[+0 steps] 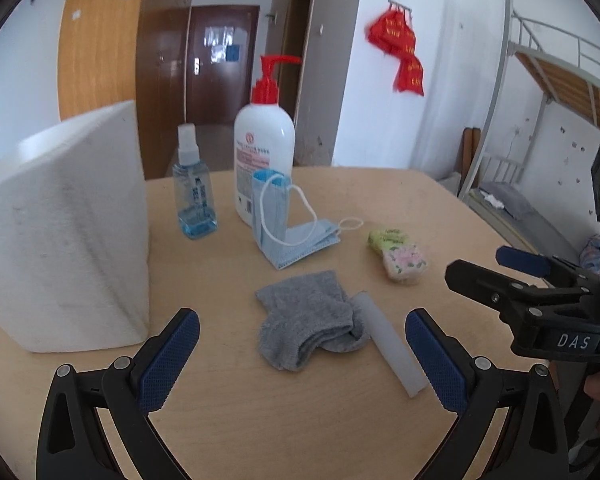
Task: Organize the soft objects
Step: 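Reach the left tool to the grey sock while the right tool reaches the flowered tissue pack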
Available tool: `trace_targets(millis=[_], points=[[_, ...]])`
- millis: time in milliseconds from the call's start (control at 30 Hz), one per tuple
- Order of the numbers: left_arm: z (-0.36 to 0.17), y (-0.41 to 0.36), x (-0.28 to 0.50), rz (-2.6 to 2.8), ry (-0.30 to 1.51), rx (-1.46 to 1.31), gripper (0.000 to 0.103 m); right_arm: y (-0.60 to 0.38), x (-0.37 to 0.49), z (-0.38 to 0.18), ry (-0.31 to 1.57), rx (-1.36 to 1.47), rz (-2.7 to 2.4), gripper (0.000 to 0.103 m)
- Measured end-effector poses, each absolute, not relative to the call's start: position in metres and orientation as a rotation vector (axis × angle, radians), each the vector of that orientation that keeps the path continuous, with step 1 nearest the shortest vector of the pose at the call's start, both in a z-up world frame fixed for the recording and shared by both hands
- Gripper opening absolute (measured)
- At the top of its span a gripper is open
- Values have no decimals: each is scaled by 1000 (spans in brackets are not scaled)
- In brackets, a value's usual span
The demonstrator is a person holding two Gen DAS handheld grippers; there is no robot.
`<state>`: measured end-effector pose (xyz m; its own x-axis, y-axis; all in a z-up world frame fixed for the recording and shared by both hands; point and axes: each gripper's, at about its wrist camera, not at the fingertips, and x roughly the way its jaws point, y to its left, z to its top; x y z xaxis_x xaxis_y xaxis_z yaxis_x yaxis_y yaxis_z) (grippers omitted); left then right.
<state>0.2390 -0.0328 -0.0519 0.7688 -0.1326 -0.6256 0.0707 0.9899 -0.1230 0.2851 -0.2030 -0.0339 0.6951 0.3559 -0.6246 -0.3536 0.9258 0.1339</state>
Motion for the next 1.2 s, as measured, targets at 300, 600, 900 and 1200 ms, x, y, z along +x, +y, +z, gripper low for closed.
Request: trace_targets(millis=[300, 600, 900, 1200], points=[[-65, -30, 269, -96, 766, -86, 103, -192, 318, -52, 812, -30, 419, 103], [-79, -30, 287, -95, 832, -76, 103, -192, 343, -62, 870, -25, 415, 103], [-91, -30, 297, -103, 881, -71, 101, -190, 353, -68, 889, -40, 433, 103], [-96, -32, 302, -118, 911, -69, 92, -184, 369, -77, 932, -55, 433, 96]])
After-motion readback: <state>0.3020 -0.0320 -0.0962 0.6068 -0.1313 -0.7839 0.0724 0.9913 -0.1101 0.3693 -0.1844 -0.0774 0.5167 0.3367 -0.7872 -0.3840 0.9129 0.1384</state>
